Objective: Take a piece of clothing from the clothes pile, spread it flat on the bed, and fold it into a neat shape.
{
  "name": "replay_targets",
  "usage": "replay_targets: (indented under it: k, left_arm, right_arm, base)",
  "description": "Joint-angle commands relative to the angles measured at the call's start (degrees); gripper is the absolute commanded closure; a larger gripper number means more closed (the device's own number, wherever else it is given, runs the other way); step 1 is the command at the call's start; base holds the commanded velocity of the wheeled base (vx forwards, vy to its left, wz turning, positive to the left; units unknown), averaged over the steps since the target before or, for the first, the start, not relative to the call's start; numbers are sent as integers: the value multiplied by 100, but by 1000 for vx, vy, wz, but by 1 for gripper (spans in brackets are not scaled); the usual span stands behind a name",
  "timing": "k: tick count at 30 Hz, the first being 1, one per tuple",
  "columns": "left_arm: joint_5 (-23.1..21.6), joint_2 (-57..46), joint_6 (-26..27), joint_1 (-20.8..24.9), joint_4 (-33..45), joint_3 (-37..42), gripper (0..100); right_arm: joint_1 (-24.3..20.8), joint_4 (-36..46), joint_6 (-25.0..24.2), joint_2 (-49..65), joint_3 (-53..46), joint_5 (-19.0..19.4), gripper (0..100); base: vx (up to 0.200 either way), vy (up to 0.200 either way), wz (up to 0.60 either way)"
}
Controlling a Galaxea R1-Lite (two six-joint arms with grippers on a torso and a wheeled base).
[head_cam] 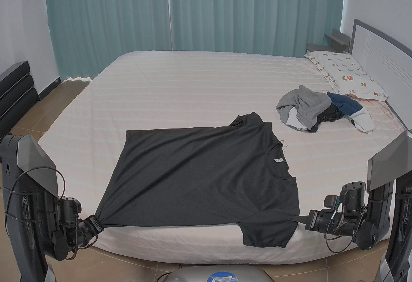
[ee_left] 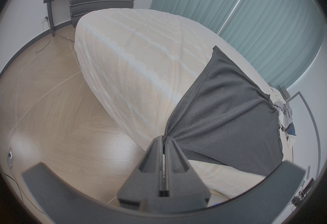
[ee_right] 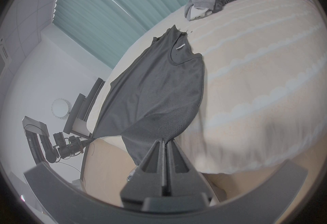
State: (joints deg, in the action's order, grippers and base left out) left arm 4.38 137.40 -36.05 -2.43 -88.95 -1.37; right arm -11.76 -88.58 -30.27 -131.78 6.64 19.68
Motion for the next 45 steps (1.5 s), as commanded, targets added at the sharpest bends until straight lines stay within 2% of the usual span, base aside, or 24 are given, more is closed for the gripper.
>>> replay_targets:
  k: [1,12,14,16,19,20,23,30,36,40,45]
  left_arm:
    - [19,-266,19,-4,-78,119,100]
    - [116,-521,80,14,142,128,100]
    - [116,-662,89,23,353,128,100]
    - [55,-1198,133,163,1038,128,100]
    - [46,-1541,142,251,1495,128,100]
    - [81,-1813,159,348,1855,128,100]
    - [125,-1963,212,410,2119,128,100]
    - [134,-1664,247,427,2119,128,100]
    - [169,-1260,195,884,2110,119,100]
    - [389,-1172,186,893,2093,128,100]
    - [345,-1251,177,919,2154,128,100]
  right_arm:
    - [122,-134,3,179,-383,10,100]
    - [60,-125,21,223,-638,10,100]
    - [60,-125,47,241,-664,10,100]
    - [95,-125,74,249,-664,1,100]
    - [104,-125,100,232,-664,1,100]
    - [78,-116,100,214,-664,-16,100]
    - [60,33,118,284,-664,-52,100]
    - [104,948,408,891,-664,-60,100]
    - [130,1739,777,1559,-664,-69,100]
    - [130,1958,795,1515,-664,-166,100]
    - [130,2046,830,1445,-664,-227,100]
  base:
    - [0,0,0]
    - [0,0,0]
    - [0,0,0]
    - [0,0,0]
    - [0,0,0]
    - [0,0,0]
    - [0,0,0]
    - [0,0,0]
    - [0,0,0]
    - [0,0,0]
    - [0,0,0]
